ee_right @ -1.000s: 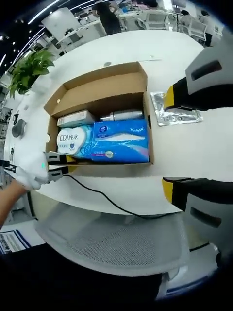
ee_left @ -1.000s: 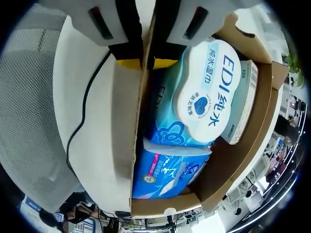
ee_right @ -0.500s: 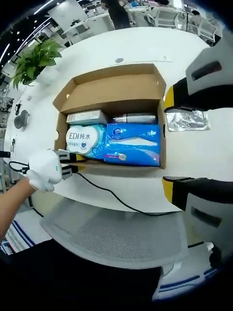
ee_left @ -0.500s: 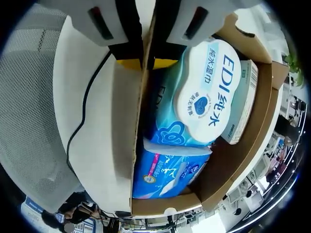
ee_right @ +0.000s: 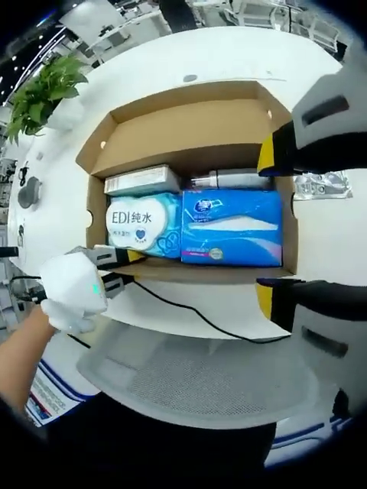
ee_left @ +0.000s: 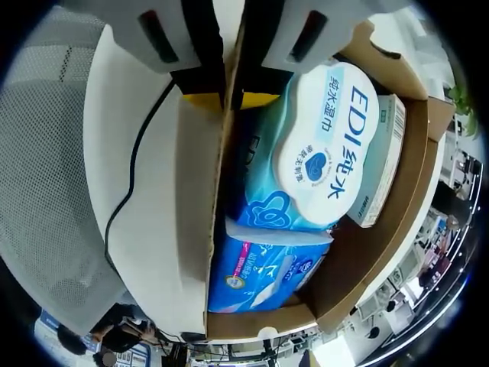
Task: Operate the shoe box by opening the lid, removing the specified soft item, and placing it in the target area until the item is outside and the box remains undamaged.
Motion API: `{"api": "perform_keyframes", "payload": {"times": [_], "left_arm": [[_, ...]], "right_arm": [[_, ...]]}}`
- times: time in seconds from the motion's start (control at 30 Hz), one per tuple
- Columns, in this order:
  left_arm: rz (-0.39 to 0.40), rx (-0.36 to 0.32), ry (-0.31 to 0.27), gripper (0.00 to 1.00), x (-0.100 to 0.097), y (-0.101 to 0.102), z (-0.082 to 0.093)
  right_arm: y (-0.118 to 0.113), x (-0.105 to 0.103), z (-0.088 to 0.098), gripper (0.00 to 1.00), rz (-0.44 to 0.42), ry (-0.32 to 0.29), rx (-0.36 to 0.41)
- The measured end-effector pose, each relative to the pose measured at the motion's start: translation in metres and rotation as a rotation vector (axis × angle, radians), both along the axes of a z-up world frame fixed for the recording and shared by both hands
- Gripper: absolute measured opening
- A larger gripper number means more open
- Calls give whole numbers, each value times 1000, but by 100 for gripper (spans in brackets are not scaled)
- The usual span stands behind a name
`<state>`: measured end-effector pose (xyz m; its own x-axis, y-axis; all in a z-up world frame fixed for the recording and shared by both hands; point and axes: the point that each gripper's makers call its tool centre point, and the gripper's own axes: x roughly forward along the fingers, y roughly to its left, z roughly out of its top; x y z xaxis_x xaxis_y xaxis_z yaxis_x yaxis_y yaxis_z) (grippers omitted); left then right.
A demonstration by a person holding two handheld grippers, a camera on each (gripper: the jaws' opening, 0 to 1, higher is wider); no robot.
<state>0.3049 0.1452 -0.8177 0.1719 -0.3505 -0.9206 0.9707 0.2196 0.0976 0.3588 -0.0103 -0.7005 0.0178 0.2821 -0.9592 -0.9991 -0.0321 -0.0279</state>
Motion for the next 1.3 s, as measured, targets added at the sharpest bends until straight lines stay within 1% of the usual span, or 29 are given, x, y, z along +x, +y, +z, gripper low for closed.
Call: {"api": "perform_keyframes", "payload": {"times": [0.07, 0.17, 0.3, 0.33, 0.47, 0.53, 0.57, 0.6, 0.7, 0.8, 0.9, 0.93, 1.0, 1.1, 1.2, 1.3], "left_arm": [[-1, 0, -1, 4, -1, 0, 0], [-1, 0, -1, 4, -1, 0, 0], [-1, 0, -2, 4, -1, 0, 1], [-1, 0, -2, 4, -1, 0, 1], [-1, 0, -3, 4, -1, 0, 1], [0, 0, -3, 4, -1, 0, 1], [-1, 0, -3, 4, -1, 0, 2], [-1, 0, -3, 4, 0, 0, 2], [-1, -1, -3, 4, 0, 0, 1], [-1, -1, -3, 4, 0, 0, 1], [-2, -1, -3, 4, 0, -1, 2], [-2, -1, -3, 4, 1, -1, 1], [3, -1, -2, 4, 1, -1, 2], [3, -1, -1, 4, 1, -1, 2], [2, -1, -2, 4, 1, -1, 2], [2, 0, -2, 4, 1, -1, 2]], "right_arm": [[3, 2, -4, 57, -4, 5, -1], [6, 4, -12, 61, -20, 31, 0], [10, 8, -25, 72, -40, 53, 1], [11, 7, -29, 72, -50, 70, -4], [14, 6, -41, 73, -69, 94, -9], [14, 5, -46, 73, -105, 118, -16], [14, 7, -49, 74, -137, 128, -18], [13, 9, -50, 74, -153, 126, -25], [14, 11, -54, 74, -159, 121, -23], [14, 6, -62, 74, -154, 150, -38], [9, 2, -79, 69, -166, 189, -90], [8, 0, -81, 67, -166, 211, -104], [11, 0, -86, 65, -195, 230, -115], [15, 1, -91, 66, -217, 229, -118], [17, 0, -100, 66, -235, 209, -123], [17, 0, -103, 67, -234, 198, -117]]}}
